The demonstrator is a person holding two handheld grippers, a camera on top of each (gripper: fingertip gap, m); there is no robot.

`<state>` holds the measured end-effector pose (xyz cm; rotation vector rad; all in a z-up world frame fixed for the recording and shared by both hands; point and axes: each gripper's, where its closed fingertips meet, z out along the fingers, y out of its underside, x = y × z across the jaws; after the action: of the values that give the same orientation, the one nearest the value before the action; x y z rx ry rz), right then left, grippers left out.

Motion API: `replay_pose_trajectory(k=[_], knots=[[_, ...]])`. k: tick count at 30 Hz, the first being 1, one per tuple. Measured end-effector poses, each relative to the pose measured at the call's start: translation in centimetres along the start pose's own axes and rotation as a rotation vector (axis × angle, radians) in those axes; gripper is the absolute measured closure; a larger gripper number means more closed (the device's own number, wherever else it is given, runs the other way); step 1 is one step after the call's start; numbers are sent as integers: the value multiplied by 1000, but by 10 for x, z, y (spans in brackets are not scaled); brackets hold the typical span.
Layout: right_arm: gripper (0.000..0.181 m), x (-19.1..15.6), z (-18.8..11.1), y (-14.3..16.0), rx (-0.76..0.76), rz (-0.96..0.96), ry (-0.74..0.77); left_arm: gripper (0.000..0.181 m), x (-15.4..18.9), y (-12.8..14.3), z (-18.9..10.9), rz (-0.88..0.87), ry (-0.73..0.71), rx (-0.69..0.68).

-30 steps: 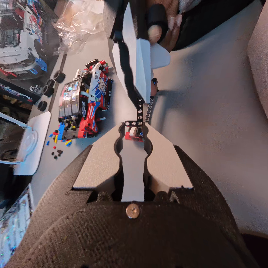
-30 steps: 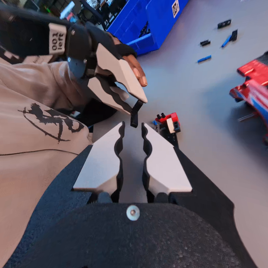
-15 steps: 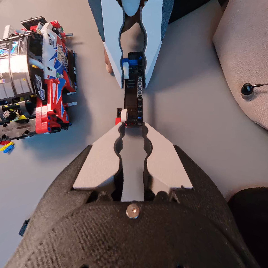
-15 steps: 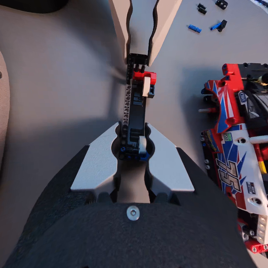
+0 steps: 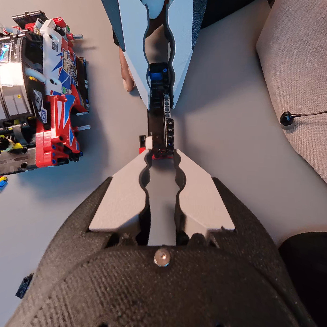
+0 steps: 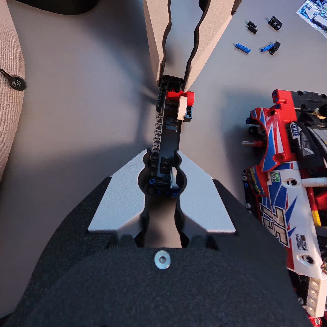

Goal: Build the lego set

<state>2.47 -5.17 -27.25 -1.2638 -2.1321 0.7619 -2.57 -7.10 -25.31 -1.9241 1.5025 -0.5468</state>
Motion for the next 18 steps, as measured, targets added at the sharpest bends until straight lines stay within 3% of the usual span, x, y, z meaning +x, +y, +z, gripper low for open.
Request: replay_pose_trajectory(k=[1,13,18], knots=[[158,0,0,0,0,-1,0,159,0,0,0,-5,-5,-4],[157,1,0,0,13,-5,-8,160,1,0,0,-92,-53,12],[144,0,-4,-8,57,49,-37,160,2,-4,0,-100,-48,44]])
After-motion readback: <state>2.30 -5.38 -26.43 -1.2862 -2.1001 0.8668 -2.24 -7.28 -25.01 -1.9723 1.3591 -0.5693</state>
